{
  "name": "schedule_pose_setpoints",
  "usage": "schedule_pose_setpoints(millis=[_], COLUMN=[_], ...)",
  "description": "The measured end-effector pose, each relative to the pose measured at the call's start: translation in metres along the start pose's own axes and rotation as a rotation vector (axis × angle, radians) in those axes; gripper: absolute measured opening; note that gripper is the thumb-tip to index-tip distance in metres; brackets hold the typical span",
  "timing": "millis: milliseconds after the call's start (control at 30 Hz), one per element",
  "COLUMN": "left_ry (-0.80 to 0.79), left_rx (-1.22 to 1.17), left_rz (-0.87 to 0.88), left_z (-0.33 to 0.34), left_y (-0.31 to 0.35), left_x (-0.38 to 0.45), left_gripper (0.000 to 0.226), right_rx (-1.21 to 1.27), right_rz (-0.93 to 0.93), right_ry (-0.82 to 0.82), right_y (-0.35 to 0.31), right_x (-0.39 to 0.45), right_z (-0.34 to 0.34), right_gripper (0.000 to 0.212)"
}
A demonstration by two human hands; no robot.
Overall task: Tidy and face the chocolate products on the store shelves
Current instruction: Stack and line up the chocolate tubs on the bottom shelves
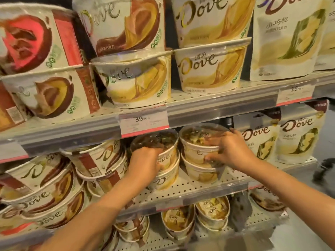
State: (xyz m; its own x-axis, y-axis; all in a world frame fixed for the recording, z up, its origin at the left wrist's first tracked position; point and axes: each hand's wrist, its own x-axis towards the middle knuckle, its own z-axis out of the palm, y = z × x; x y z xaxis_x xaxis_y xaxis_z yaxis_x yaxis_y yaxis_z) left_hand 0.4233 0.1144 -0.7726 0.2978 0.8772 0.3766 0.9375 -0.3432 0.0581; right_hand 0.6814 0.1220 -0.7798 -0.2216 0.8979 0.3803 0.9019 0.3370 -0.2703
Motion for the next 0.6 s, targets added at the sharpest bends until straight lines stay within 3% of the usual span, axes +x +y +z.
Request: schedule_pose_setpoints(millis=[267, 500, 600], left_ry=[-0.13, -0.083, -0.077], left_rx=[-0.113, -0.181, -0.13], left_rz=[-0.06, -0.064, -0.076], left_z=[-0.009, -0.004, -0.006], left_y=[-0.006, -0.009, 0.001], left_x=[0.002, -0.005, -0.009], left_gripper=[0.054, 0.063, 0.061], right_rx=[0.222, 0.283, 0.187], right_rz=[-0.009, -0.084, -0.111], right_ry=[-0.084, -0.148, -0.132], right_y=[0.006, 0.023, 0.019], right_x=[0.001, 0.0, -0.004], right_z=[-0.011, -0.016, -0.017], right_gripper=[0.045, 0.05, 0.049])
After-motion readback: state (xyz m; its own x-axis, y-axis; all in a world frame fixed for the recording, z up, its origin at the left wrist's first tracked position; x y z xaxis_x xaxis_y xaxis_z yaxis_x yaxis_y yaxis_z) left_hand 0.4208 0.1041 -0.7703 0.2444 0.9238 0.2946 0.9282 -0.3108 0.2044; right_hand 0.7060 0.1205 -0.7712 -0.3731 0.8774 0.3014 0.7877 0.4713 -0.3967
